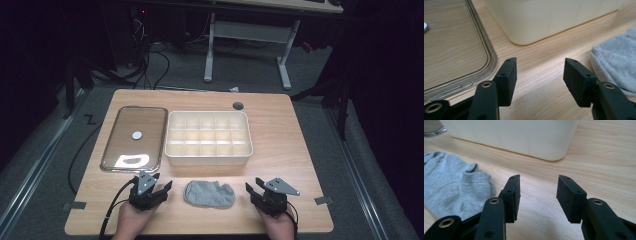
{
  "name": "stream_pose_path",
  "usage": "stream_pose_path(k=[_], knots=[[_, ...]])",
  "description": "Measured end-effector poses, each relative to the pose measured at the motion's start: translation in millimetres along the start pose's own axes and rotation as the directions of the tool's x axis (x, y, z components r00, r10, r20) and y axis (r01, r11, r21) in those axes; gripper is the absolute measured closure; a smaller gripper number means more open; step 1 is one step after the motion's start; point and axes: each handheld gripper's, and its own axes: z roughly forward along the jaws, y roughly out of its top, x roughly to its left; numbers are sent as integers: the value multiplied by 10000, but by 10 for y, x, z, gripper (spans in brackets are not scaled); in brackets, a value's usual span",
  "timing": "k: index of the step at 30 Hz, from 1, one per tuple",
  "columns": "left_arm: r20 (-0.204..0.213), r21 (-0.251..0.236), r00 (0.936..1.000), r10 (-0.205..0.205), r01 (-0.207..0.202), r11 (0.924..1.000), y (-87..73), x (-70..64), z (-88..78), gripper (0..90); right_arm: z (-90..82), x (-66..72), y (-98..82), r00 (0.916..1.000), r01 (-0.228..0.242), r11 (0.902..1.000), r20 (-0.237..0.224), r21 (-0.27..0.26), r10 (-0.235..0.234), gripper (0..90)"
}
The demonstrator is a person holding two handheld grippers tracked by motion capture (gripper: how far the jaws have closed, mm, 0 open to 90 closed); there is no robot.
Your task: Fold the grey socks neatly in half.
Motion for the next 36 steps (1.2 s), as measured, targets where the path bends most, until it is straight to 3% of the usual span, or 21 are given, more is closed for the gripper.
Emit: stream_pose_path(k=[2,5,6,12,16,18,21,22,24,26,32,34,36], knots=[[6,-12,9998,180,-180,9998,13,-3,-4,452,7,5,-7,9999,-106,9999,37,51,106,572],[27,-103,9991,418,-418,9991,21,-19,-13,537,19,13,-24,9997,-173,9997,180,174,170,579],[191,-185,9986,489,-485,9986,21,-27,-14,537,22,17,-30,9997,-155,9997,211,173,151,578],[307,-526,9946,991,-974,9939,0,-86,11,541,-2,44,-32,9997,24,9999,-248,110,-21,485],[311,-187,9911,1294,-1289,9915,28,-129,22,545,8,74,-21,9987,82,9999,-496,63,-79,452],[400,339,9926,1145,-1159,9927,63,-147,34,560,9,102,-17,9977,109,9999,-666,90,-102,453],[732,325,9938,838,-864,9957,74,-156,30,519,8,135,-12,9948,129,9997,-1008,189,-110,461],[1020,226,9924,690,-716,9972,83,-185,30,507,1,173,-6,9906,238,9996,-1355,175,-212,465],[1130,142,9914,665,-685,9975,86,-207,34,480,0,198,-3,9888,286,9995,-1468,152,-261,466],[1548,67,9867,505,-522,9986,112,-262,61,465,13,262,-3,9858,283,9991,-1664,325,-226,478],[1979,127,9787,550,-586,9982,178,-394,189,463,39,346,-17,9771,256,9978,-2125,604,-122,501],[2001,386,9779,605,-696,9968,190,-456,264,557,62,381,-27,9759,257,9966,-2181,788,-79,529],[2046,567,9764,691,-823,9950,179,-495,301,585,93,420,-46,9742,253,9936,-2256,1102,3,560]])
